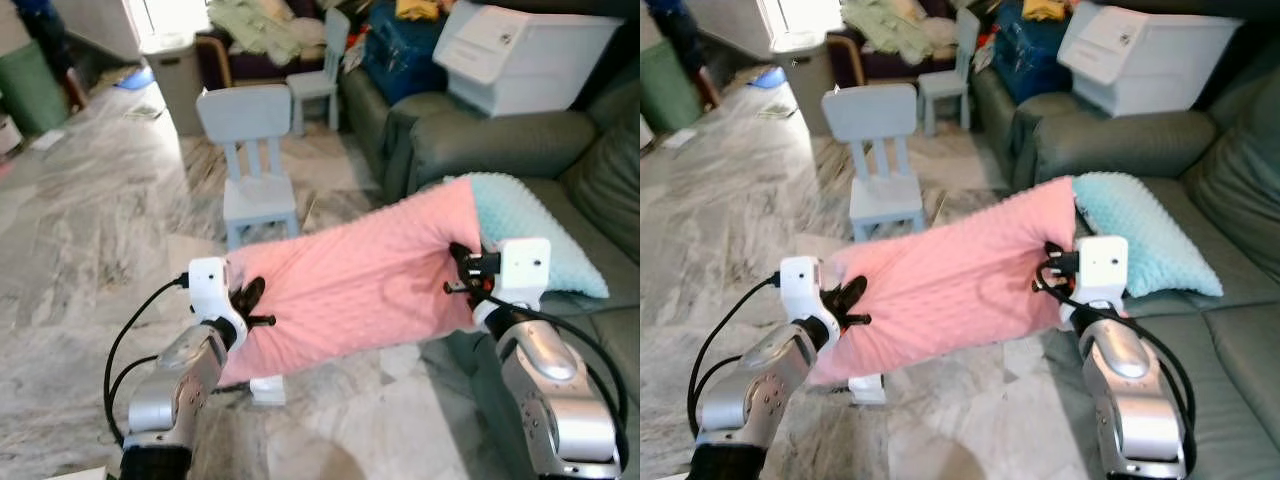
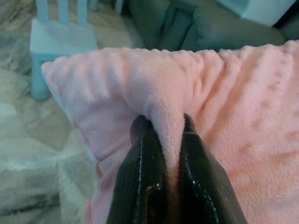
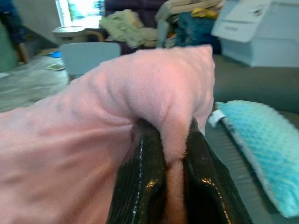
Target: Move the pillow to the sofa
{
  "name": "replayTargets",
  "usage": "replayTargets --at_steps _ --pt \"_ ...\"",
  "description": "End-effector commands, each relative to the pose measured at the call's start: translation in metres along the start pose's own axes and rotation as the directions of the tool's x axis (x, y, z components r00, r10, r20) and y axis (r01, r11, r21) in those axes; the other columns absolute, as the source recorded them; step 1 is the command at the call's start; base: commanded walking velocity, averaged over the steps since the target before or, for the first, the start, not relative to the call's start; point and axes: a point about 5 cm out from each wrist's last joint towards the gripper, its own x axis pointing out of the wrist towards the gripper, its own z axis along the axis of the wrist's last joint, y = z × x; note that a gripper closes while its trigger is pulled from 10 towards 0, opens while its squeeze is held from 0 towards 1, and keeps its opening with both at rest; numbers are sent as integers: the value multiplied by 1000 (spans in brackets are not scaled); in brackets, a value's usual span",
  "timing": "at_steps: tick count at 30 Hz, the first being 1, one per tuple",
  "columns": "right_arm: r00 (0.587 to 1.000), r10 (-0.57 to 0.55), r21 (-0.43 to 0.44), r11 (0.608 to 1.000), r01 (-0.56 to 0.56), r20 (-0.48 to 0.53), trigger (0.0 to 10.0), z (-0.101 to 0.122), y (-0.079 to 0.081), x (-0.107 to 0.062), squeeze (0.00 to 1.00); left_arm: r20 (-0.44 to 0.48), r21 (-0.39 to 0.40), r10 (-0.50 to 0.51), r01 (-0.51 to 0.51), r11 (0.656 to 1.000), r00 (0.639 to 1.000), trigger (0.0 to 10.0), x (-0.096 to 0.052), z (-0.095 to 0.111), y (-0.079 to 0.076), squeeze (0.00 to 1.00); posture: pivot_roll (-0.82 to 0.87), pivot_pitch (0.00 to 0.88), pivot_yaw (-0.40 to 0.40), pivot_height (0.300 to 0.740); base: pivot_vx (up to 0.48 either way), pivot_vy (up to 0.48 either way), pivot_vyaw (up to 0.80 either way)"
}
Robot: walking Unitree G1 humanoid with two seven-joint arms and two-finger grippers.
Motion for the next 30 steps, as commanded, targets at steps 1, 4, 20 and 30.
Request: replayTargets --at_steps 1,4,20,30 --pt "999 28 7 1000 -28 47 10000 10 9 3 0 6 28 44 -44 999 999 10000 -4 4 14 0 -79 0 58 740 0 480 0" --pt "999 23 6 1000 -24 46 10000 10 9 3 0 15 36 42 -43 998 999 10000 -4 5 14 0 -79 0 60 740 0 320 0" --pt "999 11 2 1000 -11 40 10000 10 7 3 0 84 96 23 -31 995 996 10000 4 25 20 0 -82 0 60 740 0 0 -179" --pt "999 11 -4 1000 -11 41 10000 11 6 3 0 105 33 17 -21 999 994 10000 7 29 24 0 -90 0 60 740 58 0 -800"
